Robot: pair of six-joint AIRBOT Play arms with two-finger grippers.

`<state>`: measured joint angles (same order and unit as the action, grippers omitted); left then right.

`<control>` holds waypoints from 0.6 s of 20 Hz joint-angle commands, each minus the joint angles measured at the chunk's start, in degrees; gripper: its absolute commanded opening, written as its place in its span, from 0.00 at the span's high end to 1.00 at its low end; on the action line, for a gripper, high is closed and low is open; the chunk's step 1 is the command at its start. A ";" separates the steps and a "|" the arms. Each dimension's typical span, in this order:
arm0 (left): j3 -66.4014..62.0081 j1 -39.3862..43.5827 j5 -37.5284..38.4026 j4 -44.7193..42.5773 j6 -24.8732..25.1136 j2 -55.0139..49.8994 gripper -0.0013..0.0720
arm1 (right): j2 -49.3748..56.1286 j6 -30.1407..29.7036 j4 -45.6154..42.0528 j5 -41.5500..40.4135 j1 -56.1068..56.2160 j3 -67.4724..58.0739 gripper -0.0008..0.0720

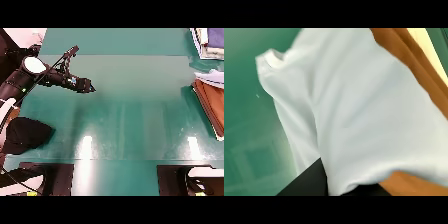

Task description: Fold the shirts.

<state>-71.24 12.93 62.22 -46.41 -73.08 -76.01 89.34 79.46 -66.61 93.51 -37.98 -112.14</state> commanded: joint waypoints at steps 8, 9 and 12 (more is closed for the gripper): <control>0.00 0.02 0.63 -0.13 1.55 0.00 0.95 | -12.50 1.53 -8.13 1.51 -10.60 24.63 0.17; 0.00 0.02 0.85 -0.13 1.55 0.00 0.95 | -13.33 1.53 -8.11 1.42 -11.80 26.32 0.13; 0.00 0.02 1.97 -0.17 1.55 0.00 0.95 | -15.41 1.57 -6.01 -0.07 -14.12 27.82 0.14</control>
<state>-71.24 12.93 63.26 -46.54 -71.61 -76.01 76.14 80.95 -74.00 94.61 -49.76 -87.13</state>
